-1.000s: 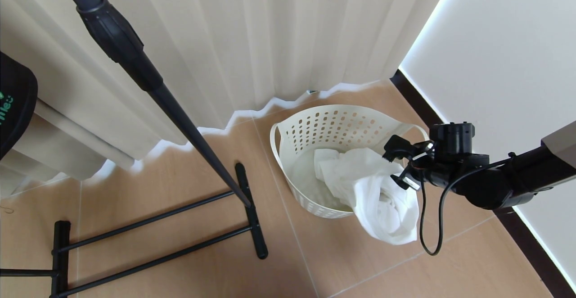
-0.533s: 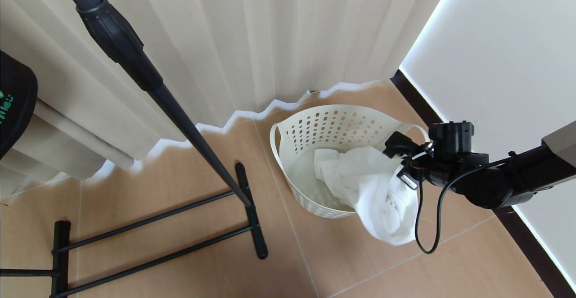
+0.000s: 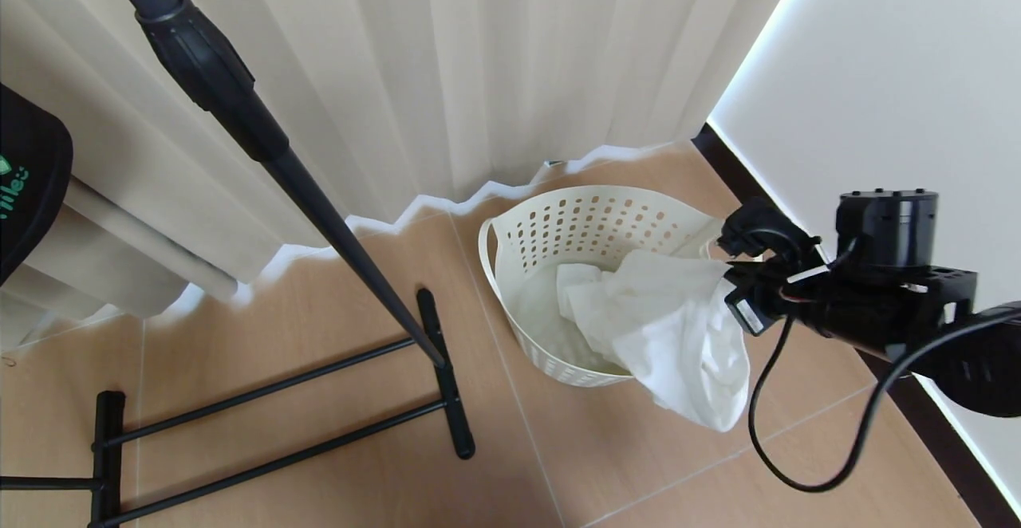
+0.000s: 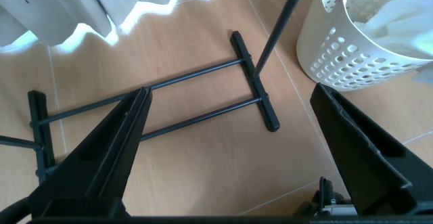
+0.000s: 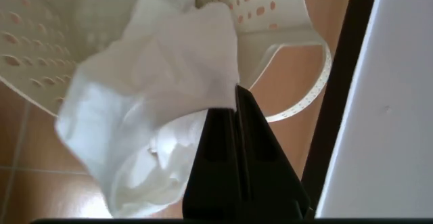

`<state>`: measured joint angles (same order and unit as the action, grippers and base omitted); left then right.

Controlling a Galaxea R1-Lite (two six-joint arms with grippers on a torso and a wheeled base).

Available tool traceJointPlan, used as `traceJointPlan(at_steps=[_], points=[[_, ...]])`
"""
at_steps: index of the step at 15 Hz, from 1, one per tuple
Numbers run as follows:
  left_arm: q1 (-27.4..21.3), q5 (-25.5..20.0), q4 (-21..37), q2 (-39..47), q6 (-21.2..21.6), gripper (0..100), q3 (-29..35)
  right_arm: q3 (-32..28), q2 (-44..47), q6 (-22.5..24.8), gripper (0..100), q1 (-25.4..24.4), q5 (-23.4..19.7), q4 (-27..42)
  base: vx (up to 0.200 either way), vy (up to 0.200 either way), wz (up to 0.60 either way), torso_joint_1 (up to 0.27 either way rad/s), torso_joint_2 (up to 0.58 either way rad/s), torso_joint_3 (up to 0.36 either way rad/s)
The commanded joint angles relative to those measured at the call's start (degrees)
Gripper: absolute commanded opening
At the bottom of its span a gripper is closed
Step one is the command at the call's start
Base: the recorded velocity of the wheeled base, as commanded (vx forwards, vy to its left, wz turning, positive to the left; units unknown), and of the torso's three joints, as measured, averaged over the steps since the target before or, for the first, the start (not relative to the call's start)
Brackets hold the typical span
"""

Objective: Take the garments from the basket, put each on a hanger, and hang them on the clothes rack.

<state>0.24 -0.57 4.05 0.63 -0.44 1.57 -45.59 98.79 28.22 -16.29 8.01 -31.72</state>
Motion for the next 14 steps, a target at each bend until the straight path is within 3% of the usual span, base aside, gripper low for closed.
traceJointPlan(at_steps=[1, 5, 14], points=[[0.02, -0.04, 0.00, 0.07, 0.00, 100, 0.01, 9.03, -18.37, -8.27, 0, -9.82, 0.25, -0.01, 0.000, 0.000, 0.00, 0.000, 0.00, 0.000], [0.02, -0.31, 0.00, -0.02, 0.26, 100, 0.01, 15.01, -29.80, -16.27, 0, -17.29, 0.34, -0.71, 0.000, 0.000, 0.00, 0.000, 0.00, 0.000], [0.02, -0.39, 0.00, 0.07, 0.35, 100, 0.01, 14.57, -30.33, -16.53, 0, -17.46, 0.25, -0.80, 0.000, 0.000, 0.00, 0.002, 0.00, 0.125]])
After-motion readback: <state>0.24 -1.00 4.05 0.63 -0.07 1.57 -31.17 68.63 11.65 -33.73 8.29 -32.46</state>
